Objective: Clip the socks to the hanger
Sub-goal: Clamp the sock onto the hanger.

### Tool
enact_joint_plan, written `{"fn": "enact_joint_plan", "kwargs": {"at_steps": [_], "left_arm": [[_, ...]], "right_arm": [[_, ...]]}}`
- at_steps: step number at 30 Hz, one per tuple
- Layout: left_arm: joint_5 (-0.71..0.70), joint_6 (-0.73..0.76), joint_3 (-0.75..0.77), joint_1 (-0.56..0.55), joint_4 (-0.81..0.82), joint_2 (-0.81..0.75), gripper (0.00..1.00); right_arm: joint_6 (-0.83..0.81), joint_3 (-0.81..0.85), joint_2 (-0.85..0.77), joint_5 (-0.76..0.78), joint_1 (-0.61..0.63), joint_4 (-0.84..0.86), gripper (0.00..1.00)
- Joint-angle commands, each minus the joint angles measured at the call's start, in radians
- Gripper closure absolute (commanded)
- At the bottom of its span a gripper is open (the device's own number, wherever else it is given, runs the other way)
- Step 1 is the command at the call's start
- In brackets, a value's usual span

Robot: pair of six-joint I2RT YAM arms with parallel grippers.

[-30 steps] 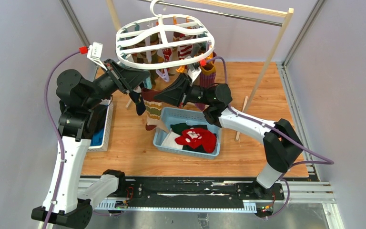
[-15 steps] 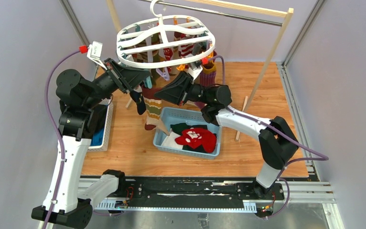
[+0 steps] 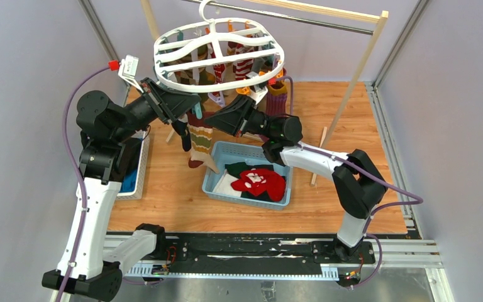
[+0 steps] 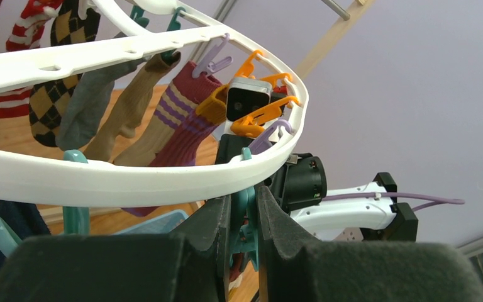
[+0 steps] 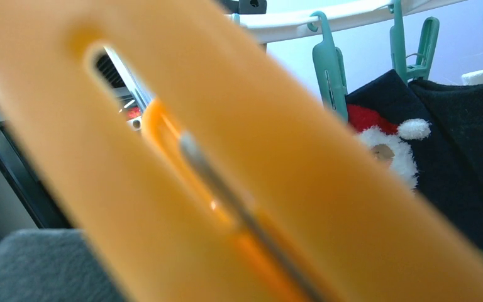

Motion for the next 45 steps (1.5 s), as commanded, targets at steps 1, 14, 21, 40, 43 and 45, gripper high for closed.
{"fn": "enact_joint_plan", "kwargs": {"at_steps": [1,14,21,40,43,45], "left_arm": [[0.074,-0.001,-0.003,0.001,0.011,0.001,1.0],[0.08,-0.008,0.006,0.001,0.012,0.001,1.0],[0.065,0.005,0.003,0.0,0.002,-0.009,0.89],[0.023,0.114,-0.012,0.001,-0.154,-0.098,0.35],[0.028,0.168,-0.078,0.001,-0.233,-0.149,0.33],[0.027,0.194,-0.135,0.001,-0.274,-0.191,0.33]], "right_arm": [[0.033,0.033,0.009,0.041,-0.024,0.085,1.0],[0.024,0.051,0.01,0.116,-0.007,0.087,1.0],[0.019,0.042,0.007,0.122,0.005,0.086,1.0],[0.014,0.04,-0.004,0.135,0.014,0.086,0.98],[0.014,0.036,-0.011,0.135,0.016,0.085,0.97],[0.015,0.033,-0.014,0.134,0.017,0.085,0.97]]}}
